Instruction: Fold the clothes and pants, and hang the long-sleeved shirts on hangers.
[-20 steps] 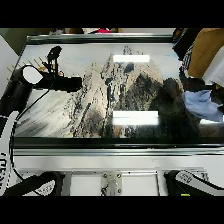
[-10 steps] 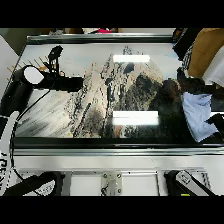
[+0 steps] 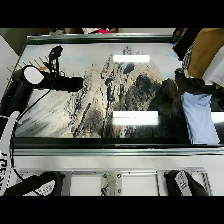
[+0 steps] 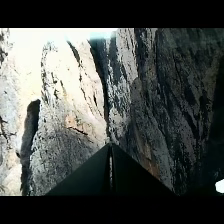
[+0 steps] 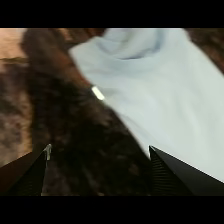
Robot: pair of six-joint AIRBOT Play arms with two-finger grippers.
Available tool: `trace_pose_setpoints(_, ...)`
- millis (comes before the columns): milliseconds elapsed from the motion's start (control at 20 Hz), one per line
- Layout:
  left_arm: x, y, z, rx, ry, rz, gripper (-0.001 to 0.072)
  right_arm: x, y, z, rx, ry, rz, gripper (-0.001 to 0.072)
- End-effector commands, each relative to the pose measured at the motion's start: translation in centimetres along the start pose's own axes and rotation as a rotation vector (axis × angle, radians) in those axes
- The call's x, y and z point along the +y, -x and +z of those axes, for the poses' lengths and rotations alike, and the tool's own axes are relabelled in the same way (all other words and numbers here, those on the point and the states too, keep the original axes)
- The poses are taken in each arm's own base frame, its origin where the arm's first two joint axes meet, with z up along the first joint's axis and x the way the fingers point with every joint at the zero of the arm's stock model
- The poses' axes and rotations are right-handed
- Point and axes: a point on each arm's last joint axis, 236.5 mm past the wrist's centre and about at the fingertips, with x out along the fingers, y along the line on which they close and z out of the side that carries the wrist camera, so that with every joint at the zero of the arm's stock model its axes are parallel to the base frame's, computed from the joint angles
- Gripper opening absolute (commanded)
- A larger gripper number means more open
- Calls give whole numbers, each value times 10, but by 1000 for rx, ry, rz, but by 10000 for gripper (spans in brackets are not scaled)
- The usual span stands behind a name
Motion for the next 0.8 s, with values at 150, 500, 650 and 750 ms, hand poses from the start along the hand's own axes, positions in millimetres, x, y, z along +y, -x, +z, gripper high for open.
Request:
trace_pose_setpoints(150, -1, 0, -1, 2, 2, -2, 6, 183, 18, -107, 177, 479, 487, 503)
trace_pose_setpoints(500, -1, 0, 3, -13, 2, -2, 6, 217, 29, -173, 327, 682, 599, 24)
trace_pose_setpoints(650, -1, 0, 3, -13, 2, -2, 6, 218, 29, -173, 325, 680, 601, 24)
trace_pose_setpoints(750, -1, 0, 3, -13, 2, -2, 6, 218, 29, -173, 325, 679, 601, 24)
